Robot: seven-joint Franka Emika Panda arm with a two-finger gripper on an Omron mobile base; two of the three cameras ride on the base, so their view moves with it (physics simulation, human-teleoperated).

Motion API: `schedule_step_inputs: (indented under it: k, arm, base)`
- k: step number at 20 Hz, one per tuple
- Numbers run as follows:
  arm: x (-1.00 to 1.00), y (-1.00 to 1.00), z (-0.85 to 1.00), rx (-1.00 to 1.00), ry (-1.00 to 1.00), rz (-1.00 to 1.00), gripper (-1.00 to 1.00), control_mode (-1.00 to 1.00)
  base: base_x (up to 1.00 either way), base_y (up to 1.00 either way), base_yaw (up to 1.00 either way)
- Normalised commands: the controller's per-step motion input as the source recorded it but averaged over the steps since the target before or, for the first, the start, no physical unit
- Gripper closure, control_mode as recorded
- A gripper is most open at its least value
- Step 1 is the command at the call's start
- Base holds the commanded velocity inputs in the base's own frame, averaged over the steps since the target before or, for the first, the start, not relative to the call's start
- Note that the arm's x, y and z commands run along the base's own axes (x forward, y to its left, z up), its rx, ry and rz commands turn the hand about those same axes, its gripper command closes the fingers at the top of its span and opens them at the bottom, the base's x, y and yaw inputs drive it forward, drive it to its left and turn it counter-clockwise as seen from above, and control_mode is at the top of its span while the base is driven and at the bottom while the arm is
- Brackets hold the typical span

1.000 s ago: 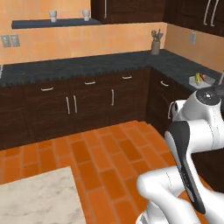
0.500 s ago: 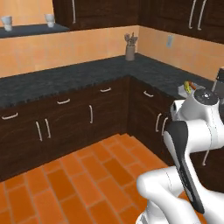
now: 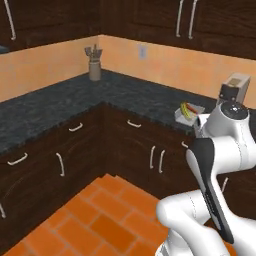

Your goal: Take the meat container that has the fish and place it on the second highest rack of the freezer. Then take the vegetable container that has the carrot and cucumber and place it on the highest rack of the freezer.

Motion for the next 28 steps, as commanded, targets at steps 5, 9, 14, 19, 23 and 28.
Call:
schedule_step_inputs:
  k: [5,9,14,19,23,28]
  arm:
    - [0.00,0.00,0.00,0.00,0.00,0.00,-1.00,1.00]
    - [0.00,0.00,0.00,0.00,0.00,0.00,-1.00,1.00]
    - [0.00,0.00,0.00,0.00,0.00,0.00,-1.00,1.00]
    - [0.00,0.00,0.00,0.00,0.00,0.00,-1.00,1.00]
    - [0.00,0.00,0.00,0.00,0.00,0.00,-1.00,1.00]
    - [0.00,0.00,0.00,0.00,0.00,0.00,-1.00,1.00]
  base:
    - [0.97,0.29,-0.60]
    - [0.84,0.51,-0.68]
    - [0.89,0.54,-0.71]
    - [0.65,0.64,-0.53]
    - [0.60,0.17,-0.29]
    - [0.56,0.23,-0.24]
